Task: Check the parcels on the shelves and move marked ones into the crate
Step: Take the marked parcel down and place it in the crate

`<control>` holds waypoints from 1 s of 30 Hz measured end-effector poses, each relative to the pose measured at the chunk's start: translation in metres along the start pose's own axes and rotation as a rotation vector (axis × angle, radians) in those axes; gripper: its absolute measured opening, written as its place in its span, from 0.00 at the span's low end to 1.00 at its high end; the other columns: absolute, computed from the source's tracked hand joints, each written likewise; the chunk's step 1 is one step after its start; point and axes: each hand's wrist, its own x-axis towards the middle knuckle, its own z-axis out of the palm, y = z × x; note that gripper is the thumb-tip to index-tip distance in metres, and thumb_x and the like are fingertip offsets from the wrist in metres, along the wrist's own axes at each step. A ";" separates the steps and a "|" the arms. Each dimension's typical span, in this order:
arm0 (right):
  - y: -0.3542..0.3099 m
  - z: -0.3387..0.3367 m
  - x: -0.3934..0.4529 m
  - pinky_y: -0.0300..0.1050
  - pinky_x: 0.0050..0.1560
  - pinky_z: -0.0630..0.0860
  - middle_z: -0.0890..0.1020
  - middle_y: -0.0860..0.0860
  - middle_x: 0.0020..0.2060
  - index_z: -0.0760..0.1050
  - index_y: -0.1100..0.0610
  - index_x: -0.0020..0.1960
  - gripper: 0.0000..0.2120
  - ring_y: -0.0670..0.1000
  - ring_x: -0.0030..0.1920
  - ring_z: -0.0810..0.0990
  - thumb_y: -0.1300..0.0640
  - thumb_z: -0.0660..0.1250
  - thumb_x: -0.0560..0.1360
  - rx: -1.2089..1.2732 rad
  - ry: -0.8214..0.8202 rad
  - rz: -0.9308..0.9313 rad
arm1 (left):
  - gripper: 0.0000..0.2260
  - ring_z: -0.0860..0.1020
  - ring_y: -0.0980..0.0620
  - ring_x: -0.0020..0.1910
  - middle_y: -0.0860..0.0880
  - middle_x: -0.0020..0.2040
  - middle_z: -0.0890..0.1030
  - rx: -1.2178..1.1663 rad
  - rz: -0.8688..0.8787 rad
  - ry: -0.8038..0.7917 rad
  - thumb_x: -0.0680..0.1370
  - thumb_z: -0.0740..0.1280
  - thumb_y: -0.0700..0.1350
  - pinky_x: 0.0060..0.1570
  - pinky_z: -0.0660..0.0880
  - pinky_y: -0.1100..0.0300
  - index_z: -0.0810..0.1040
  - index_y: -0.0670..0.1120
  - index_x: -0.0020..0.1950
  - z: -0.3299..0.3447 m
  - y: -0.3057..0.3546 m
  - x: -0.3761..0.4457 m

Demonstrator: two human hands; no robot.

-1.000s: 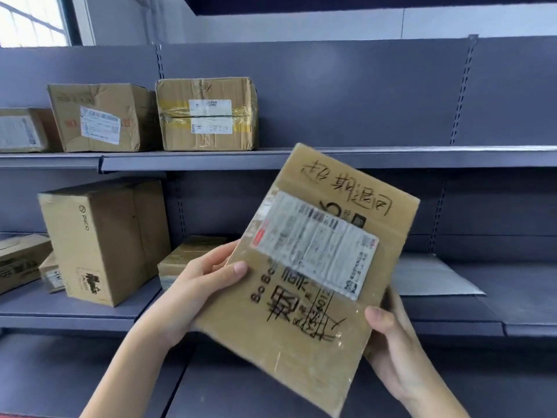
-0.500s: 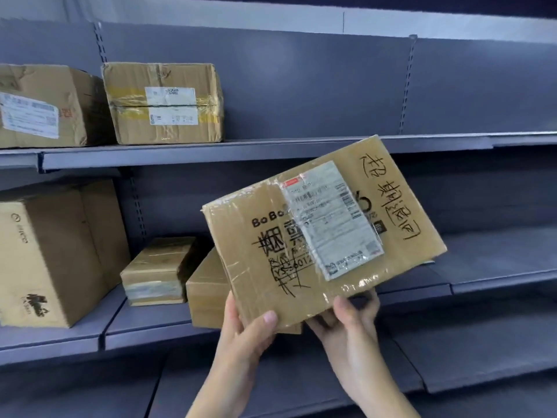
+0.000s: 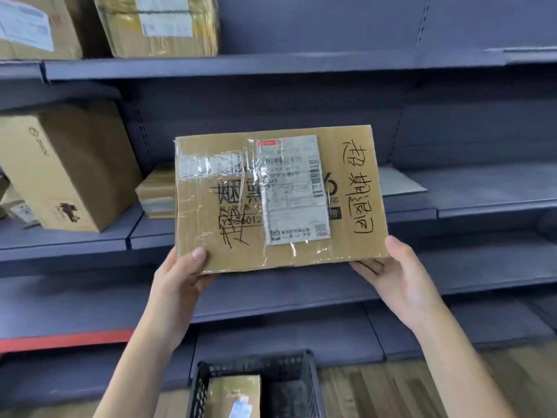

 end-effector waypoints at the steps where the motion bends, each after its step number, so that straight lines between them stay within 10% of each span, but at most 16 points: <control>1: 0.008 -0.001 -0.005 0.48 0.60 0.74 0.83 0.52 0.53 0.83 0.48 0.50 0.31 0.50 0.53 0.81 0.36 0.78 0.50 -0.003 -0.002 0.019 | 0.42 0.82 0.51 0.50 0.51 0.49 0.84 0.015 -0.018 0.018 0.47 0.78 0.63 0.50 0.76 0.56 0.77 0.47 0.57 -0.003 -0.004 -0.006; 9: 0.061 0.006 -0.023 0.53 0.64 0.71 0.84 0.46 0.50 0.79 0.45 0.54 0.18 0.46 0.52 0.82 0.47 0.68 0.64 -0.120 -0.006 0.165 | 0.11 0.78 0.54 0.48 0.56 0.42 0.83 0.018 -0.185 0.130 0.67 0.64 0.48 0.62 0.67 0.49 0.77 0.52 0.49 -0.049 -0.044 -0.025; 19: 0.140 0.025 -0.001 0.43 0.54 0.78 0.82 0.56 0.55 0.69 0.56 0.64 0.51 0.54 0.56 0.80 0.42 0.82 0.45 -0.128 -0.048 0.465 | 0.40 0.83 0.55 0.47 0.50 0.50 0.84 0.012 -0.330 0.166 0.47 0.80 0.62 0.42 0.78 0.67 0.78 0.48 0.55 -0.124 -0.085 0.008; 30: 0.215 -0.003 0.023 0.44 0.44 0.78 0.85 0.53 0.44 0.81 0.53 0.51 0.41 0.51 0.44 0.82 0.36 0.80 0.42 0.045 0.175 0.562 | 0.37 0.80 0.52 0.55 0.49 0.55 0.83 0.149 -0.483 0.049 0.55 0.79 0.60 0.49 0.77 0.65 0.77 0.49 0.61 -0.151 -0.144 0.037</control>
